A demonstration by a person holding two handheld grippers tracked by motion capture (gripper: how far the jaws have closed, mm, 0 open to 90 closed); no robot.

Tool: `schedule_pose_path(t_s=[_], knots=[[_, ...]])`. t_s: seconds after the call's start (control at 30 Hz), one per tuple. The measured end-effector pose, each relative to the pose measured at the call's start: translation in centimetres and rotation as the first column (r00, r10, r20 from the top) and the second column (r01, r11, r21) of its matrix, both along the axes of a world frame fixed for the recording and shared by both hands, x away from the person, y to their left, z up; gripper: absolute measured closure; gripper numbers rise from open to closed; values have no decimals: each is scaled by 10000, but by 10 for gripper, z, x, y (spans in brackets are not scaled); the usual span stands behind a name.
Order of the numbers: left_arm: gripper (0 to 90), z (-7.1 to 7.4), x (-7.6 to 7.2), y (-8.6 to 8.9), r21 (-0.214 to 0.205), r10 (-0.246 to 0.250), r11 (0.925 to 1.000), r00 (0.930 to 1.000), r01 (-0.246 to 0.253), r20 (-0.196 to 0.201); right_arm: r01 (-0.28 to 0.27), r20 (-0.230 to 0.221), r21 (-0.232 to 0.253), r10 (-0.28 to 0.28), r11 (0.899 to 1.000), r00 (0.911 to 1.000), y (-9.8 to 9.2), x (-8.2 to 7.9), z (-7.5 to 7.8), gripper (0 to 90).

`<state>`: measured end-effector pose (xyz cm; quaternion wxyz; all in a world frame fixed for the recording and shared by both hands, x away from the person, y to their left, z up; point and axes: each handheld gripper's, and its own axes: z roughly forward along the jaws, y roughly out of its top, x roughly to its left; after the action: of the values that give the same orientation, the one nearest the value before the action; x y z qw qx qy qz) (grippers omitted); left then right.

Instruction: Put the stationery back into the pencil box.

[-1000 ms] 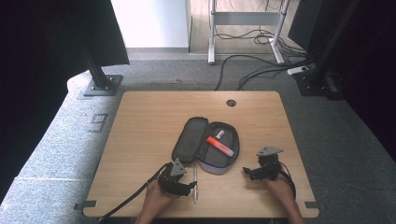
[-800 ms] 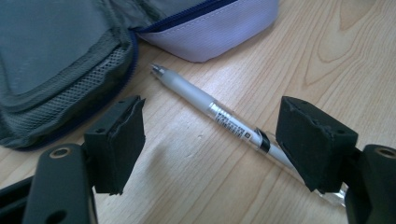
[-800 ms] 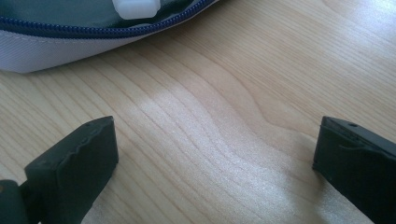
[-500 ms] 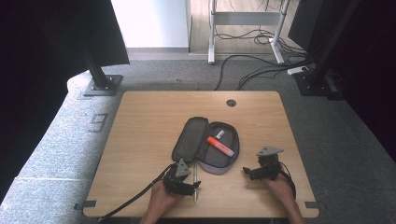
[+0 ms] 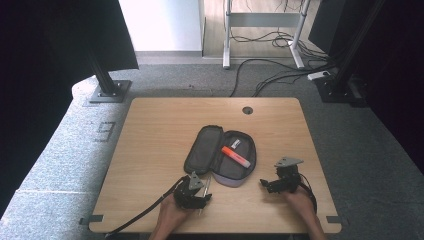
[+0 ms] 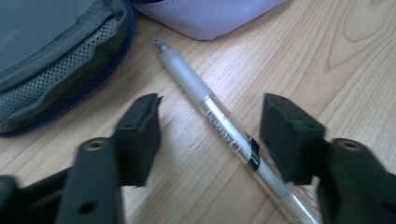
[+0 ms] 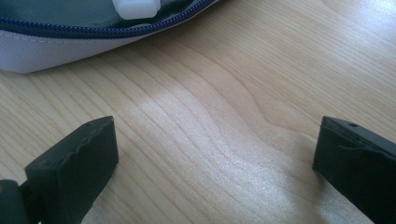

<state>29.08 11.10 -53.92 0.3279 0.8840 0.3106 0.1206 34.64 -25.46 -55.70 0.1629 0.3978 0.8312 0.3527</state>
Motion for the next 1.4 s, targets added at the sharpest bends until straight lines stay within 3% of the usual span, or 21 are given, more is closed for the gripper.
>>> schedule_pose_path(t_s=[0.4, 0.6, 1.07, 1.4], knots=[[708, 0, -2, 12, -267, 9, 9996, 10000, -11, -93, 2, 0, 1, -2, 10000, 10000, 0, 0, 0, 0], [791, 0, -2, 19, -380, 163, 9991, 9999, -165, -58, -1, 3, 0, 1, 10000, 10000, 0, 0, 0, 0], [801, 0, -8, 33, -540, 190, 9983, 9996, -200, -184, 0, 0, 2, 0, 10000, 10000, 0, 0, 0, 0], [801, 11, -9, 41, -1072, -30, 9942, 9993, -9, -366, 2, -1, 5, -2, 10000, 10000, 0, 0, 0, 0]])
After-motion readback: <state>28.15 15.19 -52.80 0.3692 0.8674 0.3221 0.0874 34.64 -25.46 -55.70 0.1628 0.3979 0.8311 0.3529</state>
